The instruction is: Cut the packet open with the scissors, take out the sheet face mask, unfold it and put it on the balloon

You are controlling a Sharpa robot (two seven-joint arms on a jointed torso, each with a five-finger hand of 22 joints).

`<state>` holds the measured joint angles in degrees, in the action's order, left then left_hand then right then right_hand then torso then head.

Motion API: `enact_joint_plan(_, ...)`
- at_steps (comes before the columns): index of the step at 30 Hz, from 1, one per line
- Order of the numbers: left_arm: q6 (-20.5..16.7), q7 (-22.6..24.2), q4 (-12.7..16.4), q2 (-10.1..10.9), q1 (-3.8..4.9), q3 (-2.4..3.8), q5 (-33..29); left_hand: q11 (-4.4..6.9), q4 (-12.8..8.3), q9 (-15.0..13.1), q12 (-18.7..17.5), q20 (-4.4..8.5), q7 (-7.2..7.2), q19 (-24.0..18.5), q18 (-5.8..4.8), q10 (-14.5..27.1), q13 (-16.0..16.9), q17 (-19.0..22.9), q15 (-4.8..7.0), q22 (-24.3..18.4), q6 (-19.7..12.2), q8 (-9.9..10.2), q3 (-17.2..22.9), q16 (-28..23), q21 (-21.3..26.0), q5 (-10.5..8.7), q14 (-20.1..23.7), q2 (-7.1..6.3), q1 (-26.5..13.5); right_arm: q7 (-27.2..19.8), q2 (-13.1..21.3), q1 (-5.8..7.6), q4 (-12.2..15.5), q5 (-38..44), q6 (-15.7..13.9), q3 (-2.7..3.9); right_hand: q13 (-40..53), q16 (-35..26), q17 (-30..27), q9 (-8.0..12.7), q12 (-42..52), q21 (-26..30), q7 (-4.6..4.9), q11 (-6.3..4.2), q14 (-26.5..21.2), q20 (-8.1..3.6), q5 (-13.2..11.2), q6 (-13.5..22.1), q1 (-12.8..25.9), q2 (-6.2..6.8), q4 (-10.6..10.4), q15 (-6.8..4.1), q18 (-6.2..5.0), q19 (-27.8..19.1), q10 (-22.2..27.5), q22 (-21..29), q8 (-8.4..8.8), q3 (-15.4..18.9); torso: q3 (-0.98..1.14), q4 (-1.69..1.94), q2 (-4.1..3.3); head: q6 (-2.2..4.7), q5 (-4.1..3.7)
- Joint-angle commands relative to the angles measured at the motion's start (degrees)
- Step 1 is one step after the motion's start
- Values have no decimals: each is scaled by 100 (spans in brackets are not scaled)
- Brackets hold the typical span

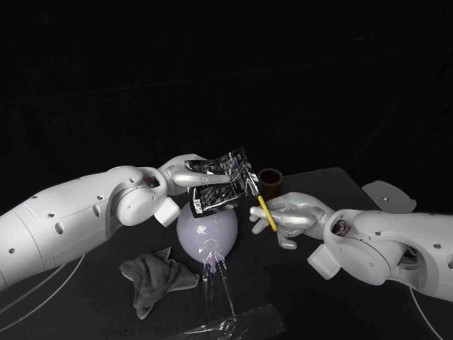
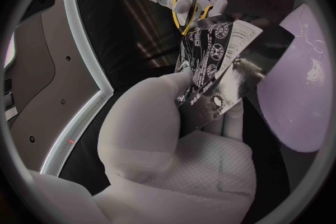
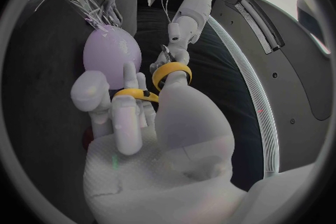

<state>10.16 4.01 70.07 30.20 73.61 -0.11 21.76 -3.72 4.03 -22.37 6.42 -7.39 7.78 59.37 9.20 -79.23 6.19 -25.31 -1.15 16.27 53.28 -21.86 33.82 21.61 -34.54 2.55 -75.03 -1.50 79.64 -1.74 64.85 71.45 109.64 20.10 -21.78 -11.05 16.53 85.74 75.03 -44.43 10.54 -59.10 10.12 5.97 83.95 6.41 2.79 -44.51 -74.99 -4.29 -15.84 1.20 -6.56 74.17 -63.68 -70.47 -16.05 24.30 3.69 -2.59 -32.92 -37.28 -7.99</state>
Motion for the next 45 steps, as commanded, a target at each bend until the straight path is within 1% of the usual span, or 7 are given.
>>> enact_joint_plan(1, 197, 16, 34, -15, -4, -5, 68, -1, -5, -837, 25, 30, 17, 20, 117, -35, 10, -14, 51, 9, 41, -15, -44, 38, -35, 18, 8, 78, 5, -105, 3, 22, -31, 62, 71, 18, -62, -15, 5, 36, -95, 70, 86, 72, 297, 60, 1, 153, 90, 44, -11, 67, 6, -24, 156, 31, 95, 54, 4, -1, 1, 10, 9)
enact_joint_plan(8, 229, 16, 39, -14, -4, -5, 107, -1, -5, -837, 25, 30, 17, 20, 117, -35, 10, -14, 51, 9, 41, -15, -44, 38, -35, 18, 8, 78, 5, -52, 31, 93, -60, 49, 250, 19, -175, -31, -67, 80, -184, 201, 167, 152, 262, 154, -1, 276, 188, 109, -63, 146, -32, -112, 319, 112, 185, 56, 4, 1, -4, 26, 23)
enact_joint_plan(24, 274, 26, 73, -12, -4, -6, 215, 0, -6, -843, 27, 32, 16, 19, 117, -36, 14, -23, 52, 12, 42, -16, -46, 45, -39, 18, 11, 77, 6, 7, -81, 258, -96, -7, 340, 20, -234, -14, -34, 80, -143, 162, 156, 144, 263, 192, -2, 206, 307, 130, -70, 151, -44, -101, 253, 91, 161, -22, -2, 1, -2, 32, -22)
enact_joint_plan(27, 272, 29, 76, -10, -4, -6, 223, 0, -6, -843, 27, 32, 16, 19, 117, -36, 14, -23, 52, 12, 42, -16, -46, 45, -39, 18, 11, 77, 6, 9, -102, 266, -108, -52, 202, 20, -206, 7, 18, 47, 4, 61, 77, 65, 282, 173, -4, 16, 269, 64, -38, 101, -36, -43, -12, 32, 57, -56, -6, 2, -4, 42, -34)
enact_joint_plan(34, 266, 32, 73, -1, -5, -7, 229, 0, -7, -847, 28, 32, 16, 18, 117, -36, 17, -29, 53, 14, 42, -16, -48, 50, -41, 18, 13, 76, 7, 51, -121, 272, -132, -105, -26, 19, 97, 12, 35, -125, 585, -246, -366, -357, 312, -138, 1, -846, -188, -270, 174, -266, 18, 151, -1139, -153, -415, -93, -5, 4, -1, 40, -34)
enact_joint_plan(40, 263, 33, 69, 7, -5, -7, 230, 1, -6, -849, 28, 32, 16, 18, 117, -37, 19, -33, 53, 15, 43, -16, -49, 53, -43, 18, 15, 77, 6, 84, -122, 273, -132, -93, -70, 19, 450, -2, 28, -355, 899, -298, -540, -529, 323, -294, 2, -1081, -173, -334, 161, -423, 39, 198, -1474, -190, -669, 85, -2, 1, 1, 53, -21)
enact_joint_plan(45, 260, 33, 61, 17, -6, -7, 230, 1, -6, -849, 28, 32, 16, 18, 117, -37, 19, -33, 53, 15, 43, -16, -49, 53, -43, 18, 15, 77, 6, 93, -98, 274, -121, -70, -69, 19, 576, -4, 35, -431, 941, -283, -545, -538, 328, -318, 1, -1042, -147, -335, 148, -434, 41, 196, -1415, -184, -703, 166, -2, 1, -1, 59, -17)
